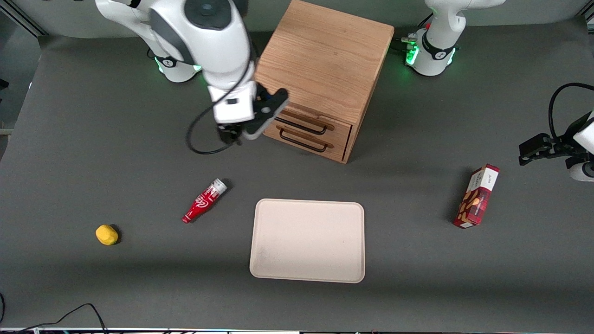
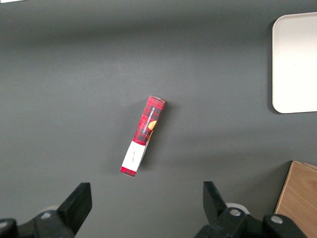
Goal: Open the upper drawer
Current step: 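Move the right gripper toward the upper drawer's black handle, then hook the right gripper onto the upper drawer's black bar handle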
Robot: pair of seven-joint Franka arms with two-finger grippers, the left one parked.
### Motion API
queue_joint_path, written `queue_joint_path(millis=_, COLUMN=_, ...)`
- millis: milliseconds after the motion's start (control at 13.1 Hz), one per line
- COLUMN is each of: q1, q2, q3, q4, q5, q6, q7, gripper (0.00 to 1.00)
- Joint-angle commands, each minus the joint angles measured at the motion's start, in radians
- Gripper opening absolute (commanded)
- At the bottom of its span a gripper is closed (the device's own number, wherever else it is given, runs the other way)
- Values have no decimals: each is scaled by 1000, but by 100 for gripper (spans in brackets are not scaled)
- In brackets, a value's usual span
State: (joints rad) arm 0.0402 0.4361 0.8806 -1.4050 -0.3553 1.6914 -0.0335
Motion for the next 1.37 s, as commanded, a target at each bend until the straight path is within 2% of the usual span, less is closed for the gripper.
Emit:
queue_joint_path(millis=0, q1=49, q2=116, q3=21, q4=54, q5=-36, q6=42, q7=-20, gripper=100)
queue_joint_path(millis=609, q1=84, q2=187, q3=27, q4=-11, q5=-33, q6=137, q7=-8, gripper=100)
queue_joint_path(millis=1293, q1=79, q2=233, q3=-17, q4=-46, q5=-82, q6=252, q7=-72, gripper=100)
